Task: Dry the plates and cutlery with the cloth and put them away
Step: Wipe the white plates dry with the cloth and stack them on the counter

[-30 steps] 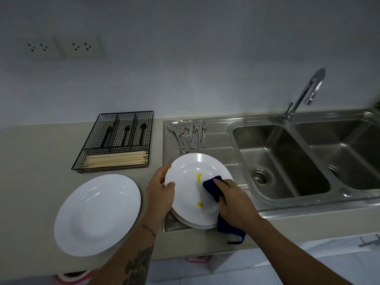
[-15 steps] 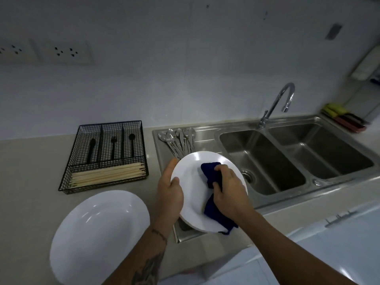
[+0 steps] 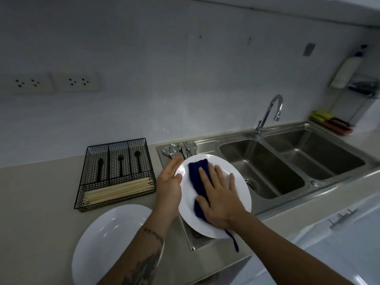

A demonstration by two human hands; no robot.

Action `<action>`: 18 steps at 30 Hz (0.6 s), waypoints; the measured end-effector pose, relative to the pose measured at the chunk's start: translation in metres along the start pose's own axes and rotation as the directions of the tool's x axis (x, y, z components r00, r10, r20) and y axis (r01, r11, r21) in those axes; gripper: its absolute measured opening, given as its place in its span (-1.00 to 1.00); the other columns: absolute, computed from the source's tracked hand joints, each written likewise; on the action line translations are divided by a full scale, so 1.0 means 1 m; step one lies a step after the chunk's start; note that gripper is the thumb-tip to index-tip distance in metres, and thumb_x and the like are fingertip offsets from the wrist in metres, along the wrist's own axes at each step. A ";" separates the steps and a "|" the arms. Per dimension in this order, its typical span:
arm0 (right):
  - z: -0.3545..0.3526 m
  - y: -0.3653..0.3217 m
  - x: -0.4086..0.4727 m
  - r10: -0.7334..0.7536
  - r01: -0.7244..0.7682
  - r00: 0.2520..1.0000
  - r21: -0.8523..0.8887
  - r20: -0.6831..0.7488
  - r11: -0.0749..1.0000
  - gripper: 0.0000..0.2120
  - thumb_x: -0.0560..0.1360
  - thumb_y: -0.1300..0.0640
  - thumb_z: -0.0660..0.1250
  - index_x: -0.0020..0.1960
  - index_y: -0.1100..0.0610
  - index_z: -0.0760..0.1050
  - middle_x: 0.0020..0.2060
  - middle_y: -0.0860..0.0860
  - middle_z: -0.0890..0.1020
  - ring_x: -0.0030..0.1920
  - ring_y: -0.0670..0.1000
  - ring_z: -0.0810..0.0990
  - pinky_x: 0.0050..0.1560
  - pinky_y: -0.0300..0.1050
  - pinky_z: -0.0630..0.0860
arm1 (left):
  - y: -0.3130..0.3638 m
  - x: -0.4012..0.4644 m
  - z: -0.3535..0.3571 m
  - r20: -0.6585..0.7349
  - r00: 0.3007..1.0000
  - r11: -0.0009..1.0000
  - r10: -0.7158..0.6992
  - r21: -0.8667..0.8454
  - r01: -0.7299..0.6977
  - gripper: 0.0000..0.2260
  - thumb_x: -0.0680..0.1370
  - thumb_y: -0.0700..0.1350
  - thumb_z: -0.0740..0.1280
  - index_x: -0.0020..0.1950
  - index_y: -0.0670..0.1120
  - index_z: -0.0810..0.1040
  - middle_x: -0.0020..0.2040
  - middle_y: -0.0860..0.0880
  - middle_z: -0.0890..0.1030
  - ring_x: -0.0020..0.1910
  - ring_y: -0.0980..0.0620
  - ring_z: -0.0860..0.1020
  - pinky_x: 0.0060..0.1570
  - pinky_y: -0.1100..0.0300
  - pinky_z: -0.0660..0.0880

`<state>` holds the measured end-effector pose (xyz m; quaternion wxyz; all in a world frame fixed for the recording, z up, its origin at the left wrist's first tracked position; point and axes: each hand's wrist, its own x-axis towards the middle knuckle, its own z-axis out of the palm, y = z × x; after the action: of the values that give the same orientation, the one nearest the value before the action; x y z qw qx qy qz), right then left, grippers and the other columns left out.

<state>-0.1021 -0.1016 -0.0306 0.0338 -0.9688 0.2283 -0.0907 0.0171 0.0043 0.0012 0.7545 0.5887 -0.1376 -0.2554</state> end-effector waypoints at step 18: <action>-0.031 -0.037 0.027 0.063 -0.058 0.994 0.058 -0.087 0.997 -0.31 0.51 -0.26 -0.25 0.54 -0.02 -0.35 0.54 0.02 -0.31 0.52 0.11 -0.34 0.41 0.40 -0.27 | 0.040 -0.005 -0.004 -0.056 0.995 0.994 0.082 -0.071 -0.086 -0.52 0.55 -0.45 0.18 0.16 0.10 0.58 0.17 0.08 0.65 0.25 0.01 0.57 0.34 -0.05 0.46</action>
<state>-0.0685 -0.0808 0.0084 0.0529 -0.9552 0.2561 -0.1388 0.0244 0.0175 0.0393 0.7891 0.5609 -0.1325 -0.2127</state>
